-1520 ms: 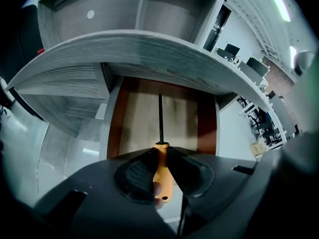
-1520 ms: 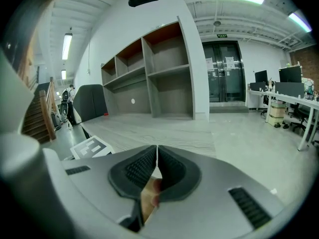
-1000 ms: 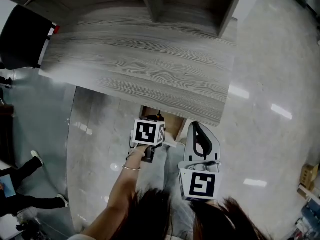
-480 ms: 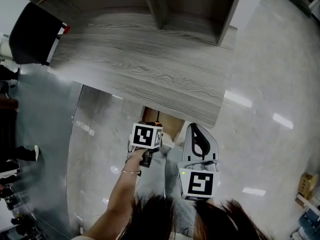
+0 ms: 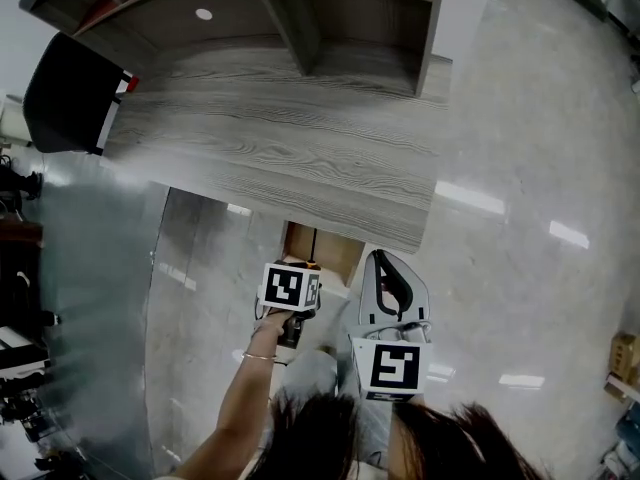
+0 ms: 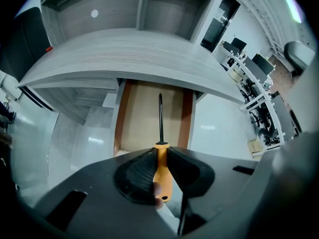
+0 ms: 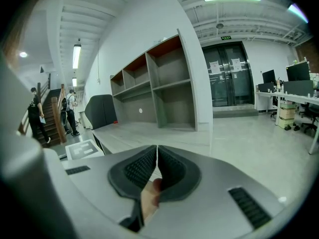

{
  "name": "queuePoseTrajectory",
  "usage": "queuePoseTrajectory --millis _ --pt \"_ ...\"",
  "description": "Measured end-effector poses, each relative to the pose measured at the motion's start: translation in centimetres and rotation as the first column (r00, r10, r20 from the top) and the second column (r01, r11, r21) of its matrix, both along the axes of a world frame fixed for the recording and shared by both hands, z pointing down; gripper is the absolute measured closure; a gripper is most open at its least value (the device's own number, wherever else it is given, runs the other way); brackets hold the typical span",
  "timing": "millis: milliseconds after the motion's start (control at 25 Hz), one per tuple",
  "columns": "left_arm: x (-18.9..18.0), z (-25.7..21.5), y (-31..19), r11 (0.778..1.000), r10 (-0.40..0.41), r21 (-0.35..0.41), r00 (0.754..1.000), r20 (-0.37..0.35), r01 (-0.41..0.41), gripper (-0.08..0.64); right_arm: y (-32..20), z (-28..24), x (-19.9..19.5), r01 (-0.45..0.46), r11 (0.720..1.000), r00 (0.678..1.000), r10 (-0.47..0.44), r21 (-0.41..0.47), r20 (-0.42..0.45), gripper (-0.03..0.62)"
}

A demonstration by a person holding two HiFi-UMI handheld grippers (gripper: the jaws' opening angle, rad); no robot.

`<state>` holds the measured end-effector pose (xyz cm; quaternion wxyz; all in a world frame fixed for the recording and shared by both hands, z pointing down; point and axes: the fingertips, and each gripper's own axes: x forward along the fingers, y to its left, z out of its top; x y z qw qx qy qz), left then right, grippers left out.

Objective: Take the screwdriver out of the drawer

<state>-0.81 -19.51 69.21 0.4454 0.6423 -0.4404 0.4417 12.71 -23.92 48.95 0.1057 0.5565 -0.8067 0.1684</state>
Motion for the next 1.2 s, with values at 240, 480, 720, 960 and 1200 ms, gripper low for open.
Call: queuePoseTrajectory --millis 240,480,720,960,1200 --pt "-0.4 -1.0 1.1 1.0 0.023 0.015 1.0 -0.004 -0.023 0.482 1.4 -0.7 -0.3 -0.021 1.0 1.0 0.021 0.012 -0.01 0.565" --pt "-1.1 -4.0 1.9 0.997 0.022 0.076 0.999 -0.024 -0.02 0.482 2.8 -2.9 -1.9 -0.023 0.999 0.999 0.024 0.032 -0.029 0.565" --pt "-1.4 -7.7 2.9 0.987 0.009 0.158 0.999 -0.054 0.0 0.482 5.2 -4.9 -3.2 -0.002 0.998 0.998 0.006 0.062 -0.062 0.565" --pt "-2.0 -11.1 4.0 0.973 0.001 0.229 0.996 -0.093 0.02 0.482 7.9 -6.6 -4.8 0.006 0.996 0.997 0.002 0.087 -0.082 0.565" --pt "-3.0 -14.4 6.2 0.957 -0.003 0.287 0.993 -0.12 0.037 0.482 10.8 -8.7 -5.6 -0.005 0.993 0.996 0.016 0.114 -0.093 0.565"
